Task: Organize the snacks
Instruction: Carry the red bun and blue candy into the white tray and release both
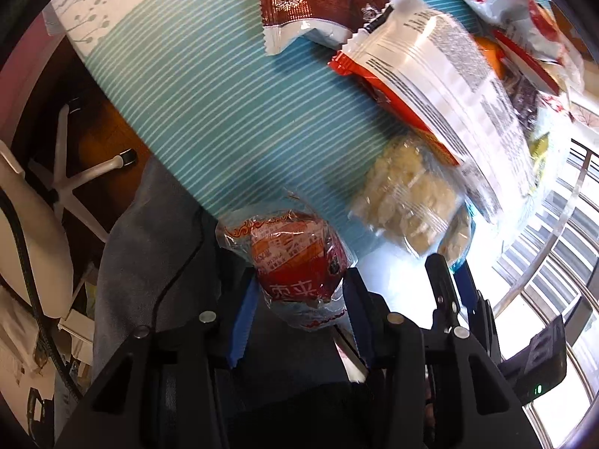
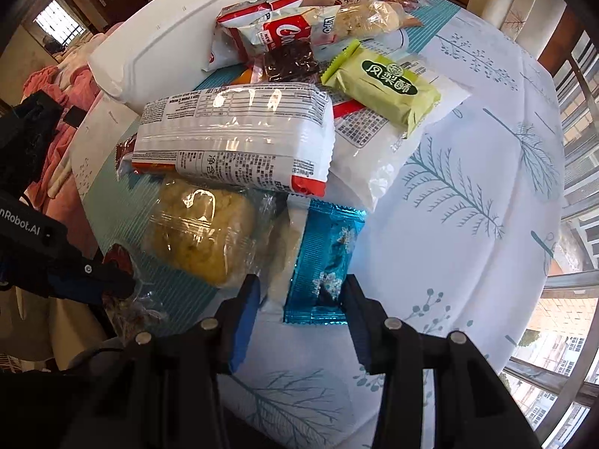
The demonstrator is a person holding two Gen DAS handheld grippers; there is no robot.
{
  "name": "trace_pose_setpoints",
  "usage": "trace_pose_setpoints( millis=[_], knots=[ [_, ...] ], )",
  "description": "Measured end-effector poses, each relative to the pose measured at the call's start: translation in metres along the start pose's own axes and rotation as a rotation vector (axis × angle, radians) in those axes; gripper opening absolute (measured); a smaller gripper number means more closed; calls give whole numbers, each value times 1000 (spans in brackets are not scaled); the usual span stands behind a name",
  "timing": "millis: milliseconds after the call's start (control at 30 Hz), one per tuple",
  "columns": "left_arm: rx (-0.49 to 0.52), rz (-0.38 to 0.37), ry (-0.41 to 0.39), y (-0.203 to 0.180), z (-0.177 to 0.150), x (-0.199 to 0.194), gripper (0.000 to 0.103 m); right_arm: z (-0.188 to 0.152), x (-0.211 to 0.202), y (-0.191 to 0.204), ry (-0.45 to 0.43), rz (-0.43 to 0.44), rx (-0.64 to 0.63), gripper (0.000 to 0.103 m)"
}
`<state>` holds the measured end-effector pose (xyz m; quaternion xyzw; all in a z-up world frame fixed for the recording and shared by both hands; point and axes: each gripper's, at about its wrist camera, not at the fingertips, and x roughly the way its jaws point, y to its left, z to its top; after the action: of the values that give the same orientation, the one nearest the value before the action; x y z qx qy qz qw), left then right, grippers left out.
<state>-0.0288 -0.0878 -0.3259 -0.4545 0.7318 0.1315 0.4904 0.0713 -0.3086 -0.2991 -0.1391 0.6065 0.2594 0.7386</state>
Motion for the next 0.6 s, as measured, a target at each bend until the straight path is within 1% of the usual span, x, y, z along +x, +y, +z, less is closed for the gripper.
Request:
trace_pose_setpoints(
  millis=[100,233,367,600],
  knots=[
    [25,5,-14,-1,-10,-13,44,3,-4,-9,3,3,46,45],
    [64,3,-49,-2,-21,-38,44,5,-13,-20,-21,-7,83,44],
    [112,-2,-108,-9,-30,-73,44,7,-21,-23,-43,-16,97,44],
    [232,-4,-249,-32,-48,-143,44,12,-37,-31,-87,-32,146,44]
  ],
)
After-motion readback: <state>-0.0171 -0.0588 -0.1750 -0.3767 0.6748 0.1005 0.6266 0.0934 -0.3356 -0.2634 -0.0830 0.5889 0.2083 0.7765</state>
